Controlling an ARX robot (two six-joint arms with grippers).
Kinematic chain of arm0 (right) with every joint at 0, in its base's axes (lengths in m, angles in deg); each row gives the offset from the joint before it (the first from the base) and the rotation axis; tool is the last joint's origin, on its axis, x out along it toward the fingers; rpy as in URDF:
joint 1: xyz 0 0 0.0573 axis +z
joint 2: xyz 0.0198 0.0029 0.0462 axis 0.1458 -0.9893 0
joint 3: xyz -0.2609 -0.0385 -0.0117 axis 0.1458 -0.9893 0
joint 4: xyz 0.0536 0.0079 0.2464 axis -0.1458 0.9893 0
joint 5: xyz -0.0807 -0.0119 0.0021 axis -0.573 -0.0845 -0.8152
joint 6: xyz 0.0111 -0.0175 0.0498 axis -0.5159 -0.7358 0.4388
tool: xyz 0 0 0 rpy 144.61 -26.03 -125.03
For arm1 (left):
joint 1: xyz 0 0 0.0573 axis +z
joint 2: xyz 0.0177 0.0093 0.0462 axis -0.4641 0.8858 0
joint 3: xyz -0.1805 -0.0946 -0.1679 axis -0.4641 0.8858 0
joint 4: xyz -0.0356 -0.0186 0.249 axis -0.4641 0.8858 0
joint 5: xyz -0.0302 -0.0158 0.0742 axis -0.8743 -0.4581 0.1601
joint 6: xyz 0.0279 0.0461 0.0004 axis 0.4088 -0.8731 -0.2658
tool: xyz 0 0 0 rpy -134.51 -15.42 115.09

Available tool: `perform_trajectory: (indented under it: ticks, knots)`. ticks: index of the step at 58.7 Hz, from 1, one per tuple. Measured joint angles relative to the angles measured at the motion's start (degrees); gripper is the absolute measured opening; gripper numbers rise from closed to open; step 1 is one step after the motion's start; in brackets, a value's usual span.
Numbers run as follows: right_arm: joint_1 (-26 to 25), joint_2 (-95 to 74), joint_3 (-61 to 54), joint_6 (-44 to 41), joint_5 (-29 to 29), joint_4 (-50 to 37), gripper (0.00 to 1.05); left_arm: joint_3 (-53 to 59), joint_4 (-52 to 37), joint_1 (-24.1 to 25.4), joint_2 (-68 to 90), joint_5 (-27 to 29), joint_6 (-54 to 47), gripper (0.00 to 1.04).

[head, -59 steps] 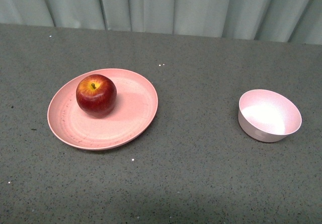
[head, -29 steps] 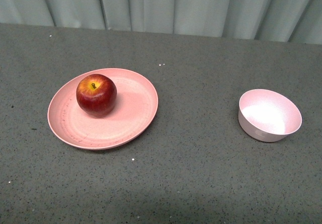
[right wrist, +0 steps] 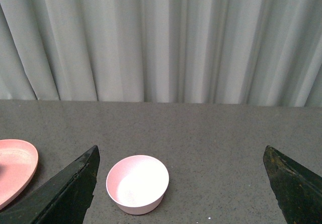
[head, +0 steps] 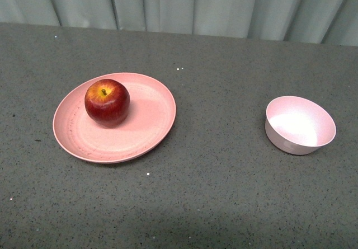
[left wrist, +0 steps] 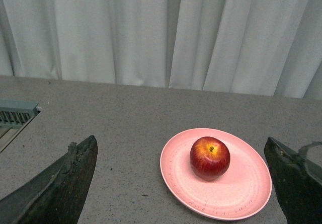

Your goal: Move apple from plate to bowl

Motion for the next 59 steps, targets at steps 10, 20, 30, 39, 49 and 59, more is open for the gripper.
perform_trajectory:
  ticks: [10, 20, 30, 39, 49, 59]
  knots:
    - [0.0, 0.0, 0.0, 0.0, 0.0, 0.0, 0.95, 0.0, 0.0, 0.0, 0.0, 0.0, 0.0, 0.98]
    - [0.0, 0.0, 0.0, 0.0, 0.0, 0.0, 0.95, 0.0, 0.0, 0.0, 0.0, 0.0, 0.0, 0.98]
    - [0.0, 0.0, 0.0, 0.0, 0.0, 0.0, 0.95, 0.0, 0.0, 0.0, 0.0, 0.0, 0.0, 0.98]
    - [3.6, -11.9, 1.5, -4.3, -8.3, -2.4, 0.95, 0.0, 0.0, 0.0, 0.0, 0.0, 0.0, 0.98]
    - [3.7, -35.3, 5.5, -5.8, -2.0, -17.4, 0.95, 0.0, 0.0, 0.0, 0.0, 0.0, 0.0, 0.98]
    - [3.5, -71.3, 17.7, -7.1, 4.7, -25.9, 0.95, 0.0, 0.0, 0.0, 0.0, 0.0, 0.0, 0.98]
